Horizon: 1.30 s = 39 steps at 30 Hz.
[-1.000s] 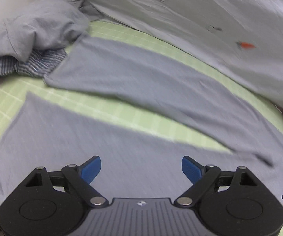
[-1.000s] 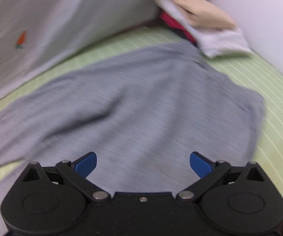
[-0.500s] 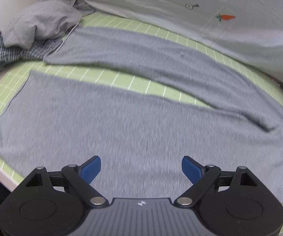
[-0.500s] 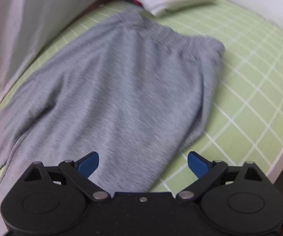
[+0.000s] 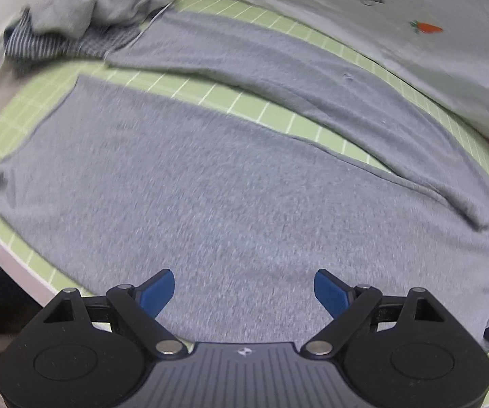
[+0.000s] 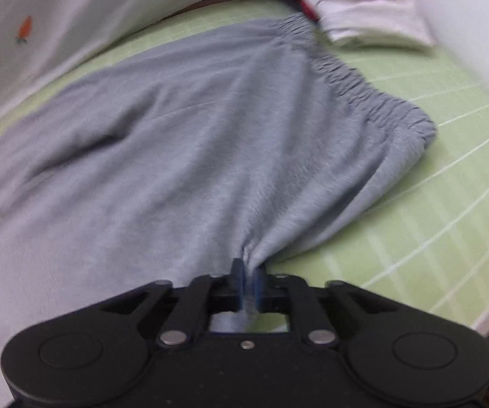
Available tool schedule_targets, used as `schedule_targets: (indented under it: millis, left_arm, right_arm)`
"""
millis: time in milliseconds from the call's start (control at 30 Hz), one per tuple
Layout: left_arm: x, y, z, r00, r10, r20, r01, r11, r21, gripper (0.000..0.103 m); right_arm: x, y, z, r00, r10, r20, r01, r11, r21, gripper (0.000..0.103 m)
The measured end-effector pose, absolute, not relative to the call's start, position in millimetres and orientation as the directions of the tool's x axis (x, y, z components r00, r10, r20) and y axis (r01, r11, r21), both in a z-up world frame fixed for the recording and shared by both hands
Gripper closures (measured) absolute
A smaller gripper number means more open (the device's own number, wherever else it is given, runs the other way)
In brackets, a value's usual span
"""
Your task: Fold clothes
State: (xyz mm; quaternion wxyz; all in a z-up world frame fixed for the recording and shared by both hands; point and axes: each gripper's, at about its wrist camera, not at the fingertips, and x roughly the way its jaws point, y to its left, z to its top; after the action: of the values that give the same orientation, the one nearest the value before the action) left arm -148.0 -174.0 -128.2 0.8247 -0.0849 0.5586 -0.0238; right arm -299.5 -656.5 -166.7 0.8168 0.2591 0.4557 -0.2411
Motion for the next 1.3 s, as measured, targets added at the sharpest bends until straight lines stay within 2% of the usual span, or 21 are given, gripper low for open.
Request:
schedule_targets:
  millis: [200, 533, 967, 1100, 1300]
  left_arm:
    - [-150, -152, -138, 0.355, -0.171, -0.919, -0.132, 0.964, -0.23, 0.013]
    - [-170, -116, -164, 0.316, -0.279, -0.907, -0.303, 0.876, -0.375, 0.014]
    - [-185, -129, -195, 0.293, -0.455, -0.841, -0.368, 0.758, -0.538, 0.015]
    - [-186, -133, -196, 0.317, -0.462, -0.828, -0.386, 0.735, -0.558, 0.021]
    - [-194, -126, -199, 0.381, -0.446, -0.81, -0.468, 0.663, -0.585, 0.038]
  right_arm:
    - [-314, -685, -139, 0.644, -0.075, -0.762, 0.663, 0.551, 0.507, 0.097]
    - [-317, -709, -121, 0.78, -0.023, -0.625, 0.604, 0.289, 0.743, 0.098]
    - [-313, -716, -117, 0.761, 0.003, -0.648, 0.608, 0.344, 0.716, 0.097]
    - [-312, -720, -116, 0.756, 0.017, -0.654, 0.606, 0.359, 0.71, 0.097]
    - [-313, -727, -117, 0.762, 0.037, -0.646, 0.594, 0.355, 0.722, 0.098]
